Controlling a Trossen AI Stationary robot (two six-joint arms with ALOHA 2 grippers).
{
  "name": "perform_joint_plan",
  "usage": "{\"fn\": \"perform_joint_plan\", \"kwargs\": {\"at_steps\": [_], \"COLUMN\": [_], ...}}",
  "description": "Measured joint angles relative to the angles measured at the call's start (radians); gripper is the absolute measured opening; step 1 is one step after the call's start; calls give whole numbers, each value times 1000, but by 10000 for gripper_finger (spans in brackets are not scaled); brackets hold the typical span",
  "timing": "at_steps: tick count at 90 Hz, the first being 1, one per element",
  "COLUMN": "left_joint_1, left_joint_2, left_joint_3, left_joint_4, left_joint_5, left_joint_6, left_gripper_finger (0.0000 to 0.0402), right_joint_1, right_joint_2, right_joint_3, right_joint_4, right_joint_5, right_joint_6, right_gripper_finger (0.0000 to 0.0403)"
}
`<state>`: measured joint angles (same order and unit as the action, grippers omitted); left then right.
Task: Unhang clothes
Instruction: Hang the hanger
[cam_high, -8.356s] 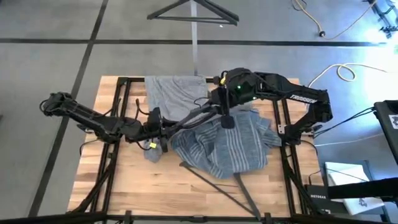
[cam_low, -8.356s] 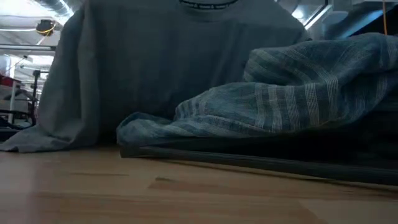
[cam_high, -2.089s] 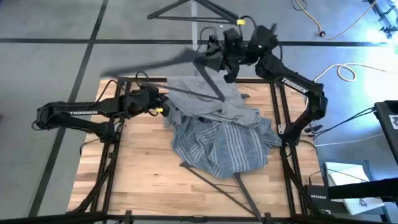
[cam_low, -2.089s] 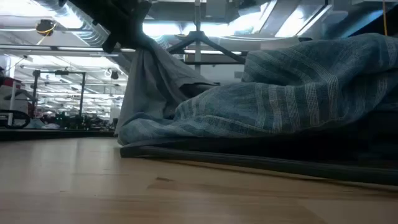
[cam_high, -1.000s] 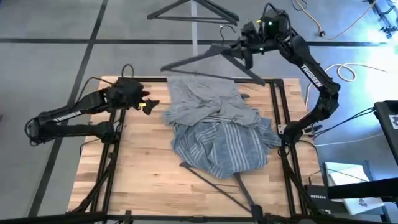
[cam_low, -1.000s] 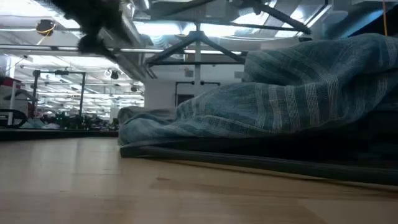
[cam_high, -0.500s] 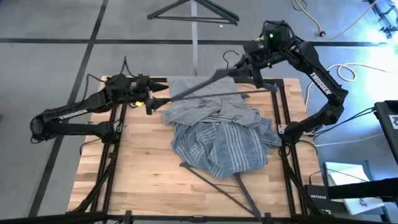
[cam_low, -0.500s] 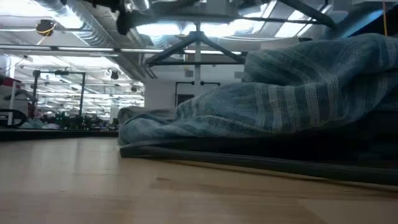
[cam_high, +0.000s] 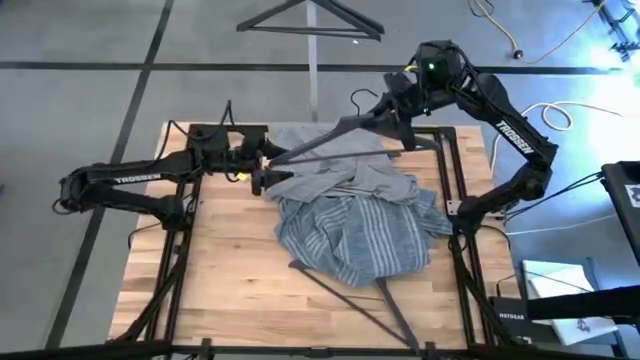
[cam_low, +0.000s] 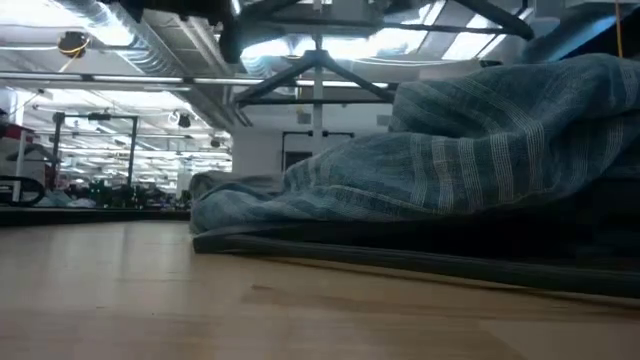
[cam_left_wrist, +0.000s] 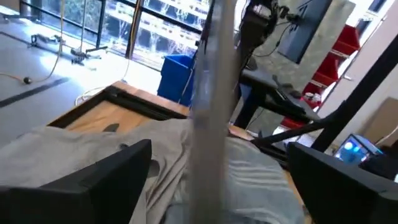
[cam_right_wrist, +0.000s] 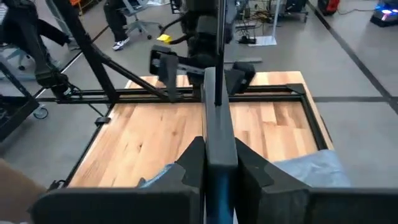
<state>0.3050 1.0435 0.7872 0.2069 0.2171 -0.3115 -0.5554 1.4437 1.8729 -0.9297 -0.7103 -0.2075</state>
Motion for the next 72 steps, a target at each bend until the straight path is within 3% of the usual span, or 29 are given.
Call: {"fn": "perform_joint_plan", "kwargs": {"at_steps": [18,72], "left_joint_1": [-12,-24], "left_joint_2": [4,34], "left_joint_3": [0,0], "left_joint_4": [71,121], "left_joint_5": [-59,-127], "left_joint_6": [31,58], "left_gripper_finger": [301,293], "right_joint_1": [-2,-1], "right_joint_2": [0,1], "right_joint_3": [0,0], "right_joint_4": [5,30], "right_joint_5": [-4,-7], "right_joint_6": [1,4], "right_gripper_finger": [26,26]}}
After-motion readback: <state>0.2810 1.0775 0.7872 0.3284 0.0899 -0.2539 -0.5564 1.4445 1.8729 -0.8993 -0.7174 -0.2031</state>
